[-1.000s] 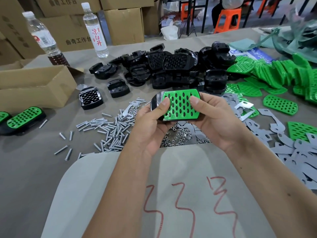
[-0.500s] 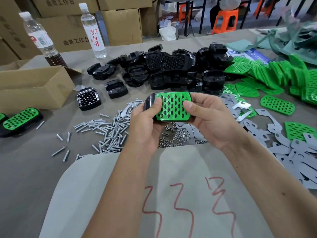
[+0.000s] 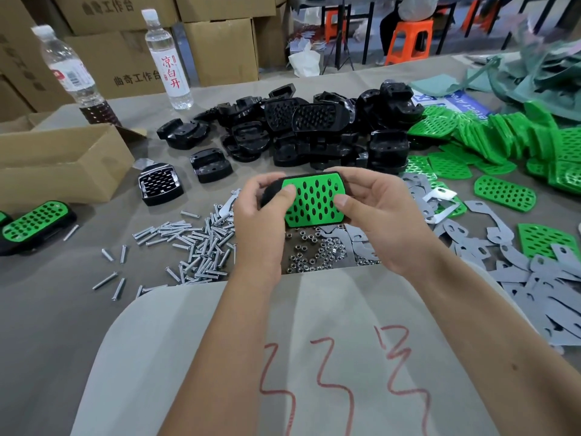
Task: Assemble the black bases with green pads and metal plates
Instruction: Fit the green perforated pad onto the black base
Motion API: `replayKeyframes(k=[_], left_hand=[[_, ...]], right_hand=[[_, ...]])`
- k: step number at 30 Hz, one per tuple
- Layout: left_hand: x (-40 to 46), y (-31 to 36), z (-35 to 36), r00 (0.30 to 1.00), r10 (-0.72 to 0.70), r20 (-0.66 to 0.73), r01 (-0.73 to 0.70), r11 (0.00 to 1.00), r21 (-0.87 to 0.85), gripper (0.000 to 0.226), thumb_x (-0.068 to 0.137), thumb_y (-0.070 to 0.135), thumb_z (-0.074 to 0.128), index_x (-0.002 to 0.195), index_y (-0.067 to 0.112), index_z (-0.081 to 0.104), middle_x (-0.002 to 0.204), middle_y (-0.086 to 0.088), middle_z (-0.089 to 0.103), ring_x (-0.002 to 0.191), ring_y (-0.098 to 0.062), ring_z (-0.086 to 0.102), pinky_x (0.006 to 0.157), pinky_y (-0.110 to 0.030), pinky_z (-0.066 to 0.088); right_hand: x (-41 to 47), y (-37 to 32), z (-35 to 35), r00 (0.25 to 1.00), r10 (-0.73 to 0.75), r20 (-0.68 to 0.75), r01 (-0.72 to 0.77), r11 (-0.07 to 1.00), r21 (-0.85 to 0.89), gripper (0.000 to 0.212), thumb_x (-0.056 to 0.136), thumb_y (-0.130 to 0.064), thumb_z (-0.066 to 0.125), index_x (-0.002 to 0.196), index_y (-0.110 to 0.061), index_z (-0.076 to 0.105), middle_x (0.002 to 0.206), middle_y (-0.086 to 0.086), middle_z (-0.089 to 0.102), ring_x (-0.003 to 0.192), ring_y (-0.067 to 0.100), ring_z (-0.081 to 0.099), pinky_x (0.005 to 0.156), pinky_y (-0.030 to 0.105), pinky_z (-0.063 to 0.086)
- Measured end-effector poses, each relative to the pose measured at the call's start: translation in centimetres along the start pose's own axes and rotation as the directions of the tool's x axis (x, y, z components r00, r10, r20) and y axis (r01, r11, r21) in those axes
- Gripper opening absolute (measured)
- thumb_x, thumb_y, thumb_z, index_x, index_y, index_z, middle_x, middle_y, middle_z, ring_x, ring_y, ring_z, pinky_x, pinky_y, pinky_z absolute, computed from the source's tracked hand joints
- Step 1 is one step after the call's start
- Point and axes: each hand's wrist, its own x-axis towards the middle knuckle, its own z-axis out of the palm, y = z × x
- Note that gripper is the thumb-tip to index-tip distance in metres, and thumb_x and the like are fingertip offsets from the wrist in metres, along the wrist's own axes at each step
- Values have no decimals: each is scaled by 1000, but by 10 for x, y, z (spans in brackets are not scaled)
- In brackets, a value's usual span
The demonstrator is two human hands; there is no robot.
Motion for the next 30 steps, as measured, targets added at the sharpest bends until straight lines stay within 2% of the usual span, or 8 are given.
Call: replayKeyframes(k=[2,4,9,13,17,20,25,30], left_hand=[[2,1,-5,978,193,79,-206,952,225,17,89,26,73,105,21,72,96,7,75,92,-9,68,87,-29,56],[5,4,-9,953,222,207,-282,901,330,18,85,34,72,100,25,76,89,10,77,86,-5,70,81,-22,53],[4,-4,-2,987,120,108,-145,953,265,9,90,28,76,85,22,79,81,2,77,82,-21,73,78,-48,59],[-6,-8,16,999,24,-30,-20,990,141,11,94,26,75,85,20,76,84,-1,76,79,-15,69,79,-44,59],[-8,-3,14,999,-29,37,20,975,222,26,95,36,70,89,11,73,91,-12,75,83,-26,69,87,-60,57],[-11,2,15,996,13,86,-36,962,270,49,89,50,60,87,3,70,91,-23,69,77,-29,60,84,-57,53],[-12,0,13,988,96,119,-121,968,222,45,91,42,58,83,-1,65,85,-32,59,74,-25,51,76,-59,50],[-13,-4,15,978,168,122,-190,960,206,37,96,36,55,74,7,59,68,-7,52,69,-21,45,66,-45,40]], right_hand=[[0,-1,2,999,-31,28,34,993,-114,38,97,14,57,122,-13,68,110,6,78,106,17,74,96,33,58],[-2,-2,5,995,-15,95,28,990,-136,42,97,16,56,115,-19,71,106,1,80,103,14,74,92,29,58],[-2,0,10,1000,12,0,-12,996,-92,29,100,5,59,113,-18,72,101,0,81,94,13,75,83,27,57],[-1,3,14,990,53,-131,-65,993,-94,17,102,-8,61,108,-16,76,101,6,80,95,20,75,89,43,61],[0,2,8,988,63,-140,-80,990,-117,15,102,-9,63,97,-16,75,96,11,79,91,23,74,93,51,59],[-1,2,9,994,50,-92,-64,986,-156,11,103,-11,62,101,-12,73,97,12,77,87,22,70,86,53,57],[0,0,6,990,137,30,-135,989,-52,28,92,-28,61,106,-7,72,98,14,73,94,26,67,100,63,50],[-3,0,7,997,54,53,-51,997,-59,27,92,-27,58,107,-9,72,93,4,72,89,18,65,89,45,53]])
